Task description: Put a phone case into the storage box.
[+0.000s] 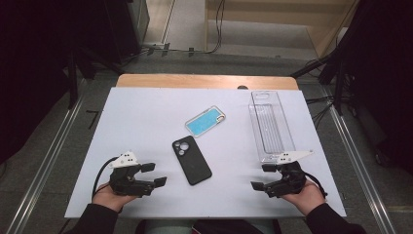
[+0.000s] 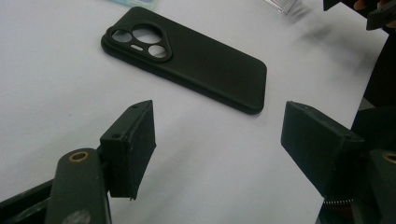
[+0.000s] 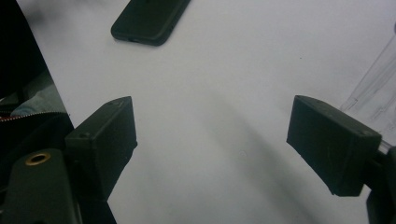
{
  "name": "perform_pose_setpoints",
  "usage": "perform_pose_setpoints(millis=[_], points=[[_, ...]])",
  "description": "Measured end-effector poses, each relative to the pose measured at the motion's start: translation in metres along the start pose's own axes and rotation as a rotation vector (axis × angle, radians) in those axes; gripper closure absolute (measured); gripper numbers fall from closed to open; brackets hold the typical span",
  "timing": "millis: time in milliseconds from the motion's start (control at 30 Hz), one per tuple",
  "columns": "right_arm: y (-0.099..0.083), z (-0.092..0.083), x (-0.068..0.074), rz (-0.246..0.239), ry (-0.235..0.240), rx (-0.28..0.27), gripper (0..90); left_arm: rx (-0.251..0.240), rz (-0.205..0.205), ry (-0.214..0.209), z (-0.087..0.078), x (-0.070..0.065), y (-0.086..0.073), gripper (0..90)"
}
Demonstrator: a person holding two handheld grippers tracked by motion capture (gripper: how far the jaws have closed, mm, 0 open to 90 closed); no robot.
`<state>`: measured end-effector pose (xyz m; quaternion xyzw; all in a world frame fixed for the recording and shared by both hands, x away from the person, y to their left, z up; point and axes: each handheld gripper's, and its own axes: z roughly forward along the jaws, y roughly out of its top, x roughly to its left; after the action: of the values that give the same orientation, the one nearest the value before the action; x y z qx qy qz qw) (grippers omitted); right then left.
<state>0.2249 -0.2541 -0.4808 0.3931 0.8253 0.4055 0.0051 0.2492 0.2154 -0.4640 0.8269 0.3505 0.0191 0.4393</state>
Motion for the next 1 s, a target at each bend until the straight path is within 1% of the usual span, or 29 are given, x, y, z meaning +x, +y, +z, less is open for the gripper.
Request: perform_pose_setpoints(millis=[67, 133, 167, 233, 367, 433, 567, 600, 833, 1000], points=[[-0.0003, -0.0008, -0.0003, 0.008, 0.003, -0.003, 14.1, -0.003, -0.014, -0.001, 0.0003, 0.0005, 0.0004, 26.7], [-0.0006, -0.0013, -0.0008, 0.010, 0.008, -0.009, 14.1, 0.002, -0.046, -0.002, 0.0002, 0.0014, 0.0017, 26.7], [-0.0006, -0.0011, -0.0012, 0.024, 0.025, -0.020, 14.0, -0.003, -0.045, -0.006, -0.0003, 0.0018, 0.0020, 26.7], [-0.0004, -0.0012, -0.0013, 0.027, 0.029, -0.025, 14.1, -0.003, -0.039, -0.004, -0.0003, 0.0015, 0.0019, 26.7], [-0.0006, -0.0002, 0.0000, 0.020, 0.003, -0.008, 14.0, 0.006, -0.028, 0.004, 0.0000, 0.0009, 0.0011, 26.7], [-0.0014, -0.0002, -0.0001, 0.013, -0.004, -0.001, 14.0, 0.002, -0.032, 0.006, 0.0000, 0.0010, 0.0013, 26.7], [-0.0019, -0.0022, -0.0003, 0.016, -0.002, -0.011, 14.1, -0.001, -0.030, 0.010, -0.0003, 0.0013, 0.0014, 26.7], [-0.0018, -0.0032, -0.0004, 0.025, -0.001, -0.023, 14.1, -0.002, -0.030, 0.009, -0.0002, 0.0014, 0.0014, 26.7], [-0.0014, -0.0025, 0.0005, 0.020, -0.004, -0.017, 14.1, 0.000, -0.034, 0.006, -0.0010, 0.0017, 0.0016, 26.7], [-0.0019, -0.0030, 0.0006, 0.017, -0.007, -0.017, 14.0, 0.001, -0.030, 0.007, -0.0008, 0.0006, 0.0020, 26.7]])
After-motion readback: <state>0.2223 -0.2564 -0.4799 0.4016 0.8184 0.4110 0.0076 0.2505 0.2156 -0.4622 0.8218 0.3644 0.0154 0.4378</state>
